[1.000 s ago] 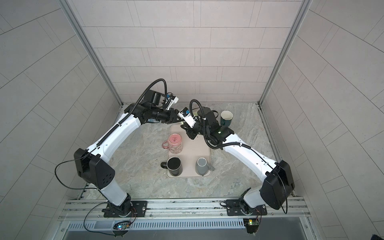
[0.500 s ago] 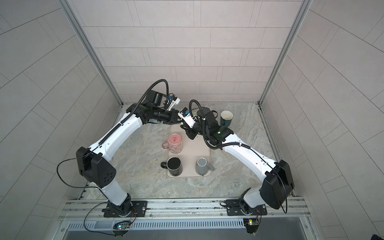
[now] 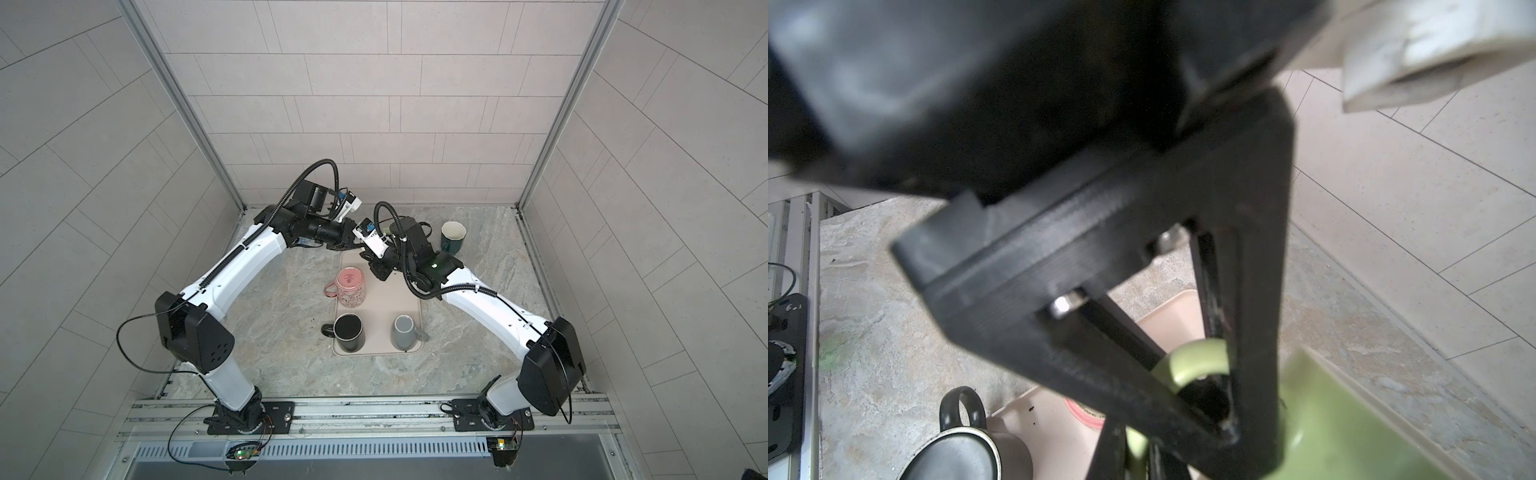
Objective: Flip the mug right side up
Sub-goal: 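Grasp the light green mug's handle with the left gripper beside the right gripper, then open and withdraw the right gripper while the left gripper carries the light green mug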
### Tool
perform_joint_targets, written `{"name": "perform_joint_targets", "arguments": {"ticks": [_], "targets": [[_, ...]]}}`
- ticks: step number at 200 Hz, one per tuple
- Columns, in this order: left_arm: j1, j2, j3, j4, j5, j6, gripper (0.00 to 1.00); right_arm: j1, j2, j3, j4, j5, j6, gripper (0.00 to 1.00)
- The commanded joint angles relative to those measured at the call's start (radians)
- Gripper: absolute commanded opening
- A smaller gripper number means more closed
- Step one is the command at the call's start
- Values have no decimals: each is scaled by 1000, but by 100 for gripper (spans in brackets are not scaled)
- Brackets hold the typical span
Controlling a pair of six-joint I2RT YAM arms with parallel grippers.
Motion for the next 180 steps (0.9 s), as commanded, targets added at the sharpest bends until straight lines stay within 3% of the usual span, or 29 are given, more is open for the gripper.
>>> {"name": "perform_joint_targets", "arguments": {"ticks": [1, 20, 51, 73, 136, 180], "targets": [[-6, -1, 5, -46, -28, 58, 0, -5, -48, 52, 125, 38, -35, 0], [-6, -15, -5, -6, -46, 43, 0, -6, -68, 27, 141, 62, -33, 0], [-6, -21, -12, 62, -41, 5, 0, -8, -94, -12, 166, 91, -26, 32], [-6, -21, -13, 76, -44, 1, 0, -10, -107, -26, 172, 111, -29, 42], [21, -7, 3, 126, -98, -3, 0, -19, -152, -47, 127, 137, -29, 45], [70, 2, 18, 199, -246, 5, 0, -28, -219, -98, 111, 174, -29, 44]]}}
